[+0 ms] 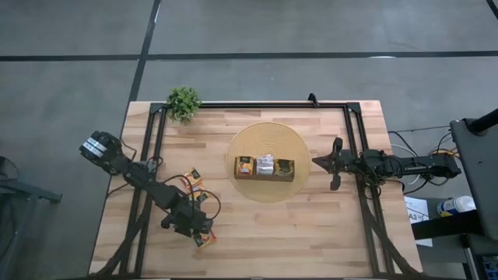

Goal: Pick & Place Tea
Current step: Put the orange tea bag into the left section of the wooden organizer

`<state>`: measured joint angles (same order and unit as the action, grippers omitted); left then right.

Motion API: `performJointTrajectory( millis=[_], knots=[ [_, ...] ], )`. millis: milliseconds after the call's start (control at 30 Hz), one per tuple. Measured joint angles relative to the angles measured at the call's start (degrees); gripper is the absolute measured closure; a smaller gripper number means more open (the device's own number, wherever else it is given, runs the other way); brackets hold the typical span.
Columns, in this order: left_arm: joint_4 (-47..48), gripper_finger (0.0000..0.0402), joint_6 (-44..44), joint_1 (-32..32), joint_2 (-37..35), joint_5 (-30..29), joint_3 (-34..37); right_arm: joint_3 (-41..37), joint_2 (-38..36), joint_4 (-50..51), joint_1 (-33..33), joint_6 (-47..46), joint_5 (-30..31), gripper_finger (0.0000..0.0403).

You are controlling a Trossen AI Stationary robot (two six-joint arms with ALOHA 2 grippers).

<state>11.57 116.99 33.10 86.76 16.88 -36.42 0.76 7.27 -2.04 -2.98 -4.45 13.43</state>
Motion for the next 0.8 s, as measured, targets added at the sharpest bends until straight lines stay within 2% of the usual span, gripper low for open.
performJointTrajectory(
  millis=[167,400,800],
  knots=[
    [-2.1,0.0254,0.1,0.2,4.8,0.4,0.1,0.0,0.0,0.0,0.0,0.0,0.0,0.0394],
    [-5.0,0.0312,1.7,0.5,10.3,2.0,-0.2,0.0,0.0,0.0,0.0,0.0,0.0,0.0394],
    [-3.0,0.0386,0.9,0.7,11.2,1.9,-0.3,0.0,0.0,0.0,0.0,0.0,0.0,0.0394]
  ],
)
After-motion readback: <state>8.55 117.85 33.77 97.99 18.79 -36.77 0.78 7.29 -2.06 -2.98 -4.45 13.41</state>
